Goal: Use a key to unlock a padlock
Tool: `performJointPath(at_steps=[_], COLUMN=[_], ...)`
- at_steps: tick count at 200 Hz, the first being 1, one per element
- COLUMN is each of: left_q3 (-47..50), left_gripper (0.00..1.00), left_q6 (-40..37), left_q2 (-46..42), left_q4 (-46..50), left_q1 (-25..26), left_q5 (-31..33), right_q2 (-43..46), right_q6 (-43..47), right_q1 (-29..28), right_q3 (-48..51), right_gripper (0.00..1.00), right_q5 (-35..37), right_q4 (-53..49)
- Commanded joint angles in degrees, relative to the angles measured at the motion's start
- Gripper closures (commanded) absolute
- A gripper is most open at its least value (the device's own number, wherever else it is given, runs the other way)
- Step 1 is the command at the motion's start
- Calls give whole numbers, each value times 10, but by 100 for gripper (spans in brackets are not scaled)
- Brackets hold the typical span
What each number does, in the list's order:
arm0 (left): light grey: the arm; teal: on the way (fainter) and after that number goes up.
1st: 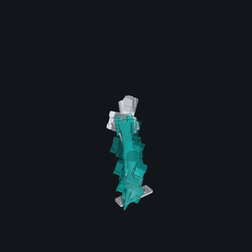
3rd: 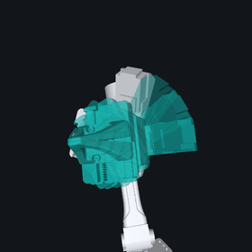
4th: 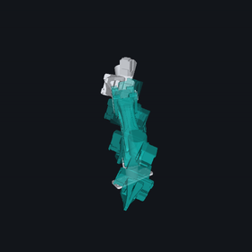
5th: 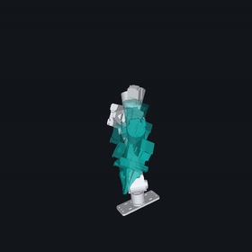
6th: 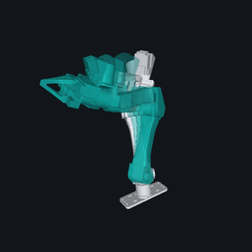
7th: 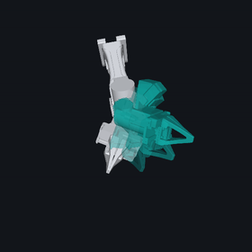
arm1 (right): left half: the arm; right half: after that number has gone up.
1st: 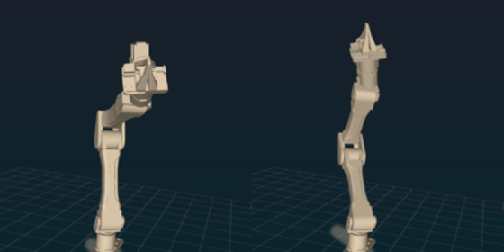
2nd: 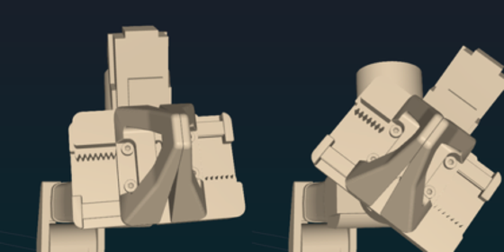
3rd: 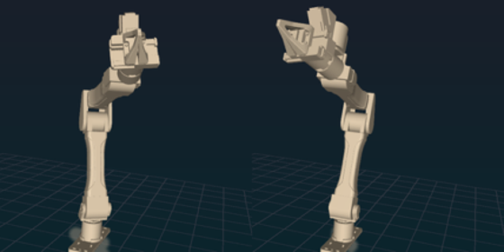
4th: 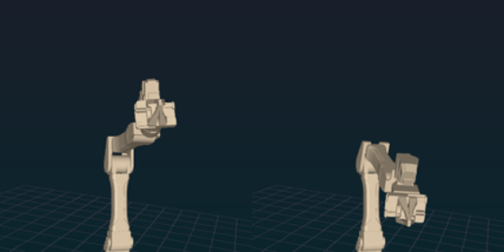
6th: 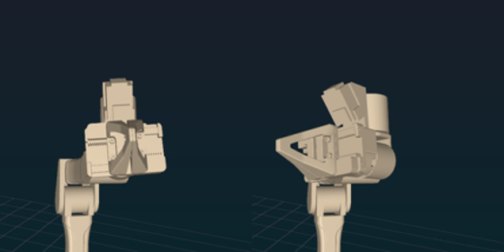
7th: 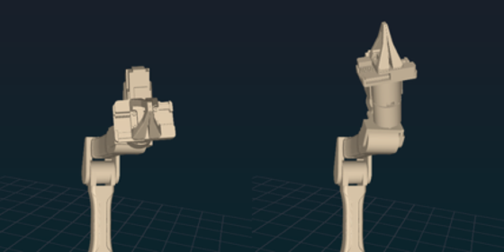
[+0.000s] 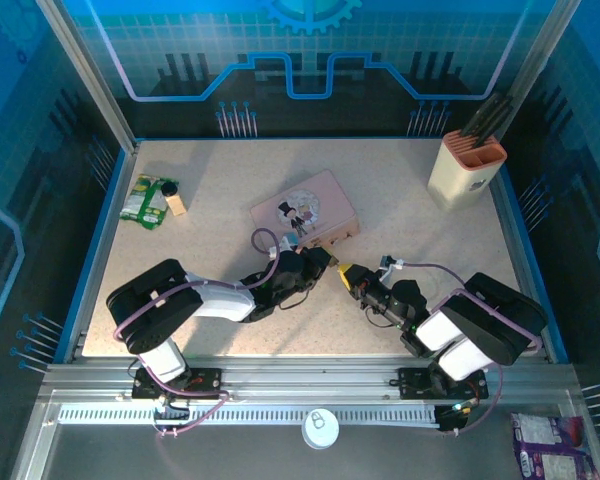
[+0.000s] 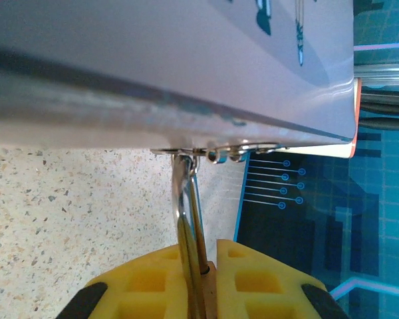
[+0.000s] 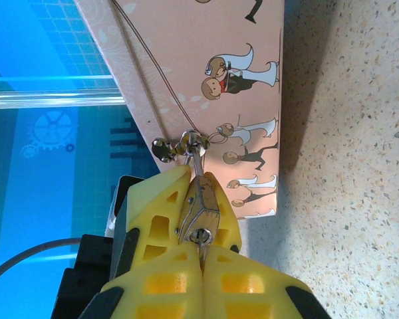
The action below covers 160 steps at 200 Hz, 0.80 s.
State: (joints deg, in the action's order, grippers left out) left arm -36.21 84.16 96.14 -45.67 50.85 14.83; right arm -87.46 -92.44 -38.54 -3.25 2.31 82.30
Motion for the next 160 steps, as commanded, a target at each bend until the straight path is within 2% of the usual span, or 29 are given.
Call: performJointPath(at_steps=[1,160], left_q3=[-22,-39], left_gripper=[100,100], left_q6=[21,11], left_q2=[-46,-46], left_q4=[-87,-74], left_q1=[24,37], left_q5=[-31,-29], right_q2=[-4,-11], right_q6=[3,10], right_q1=[14,4], right_q3=[-11,-23], right_gripper=[100,100], right_q5=[22,7], right_q4=[-8,-8])
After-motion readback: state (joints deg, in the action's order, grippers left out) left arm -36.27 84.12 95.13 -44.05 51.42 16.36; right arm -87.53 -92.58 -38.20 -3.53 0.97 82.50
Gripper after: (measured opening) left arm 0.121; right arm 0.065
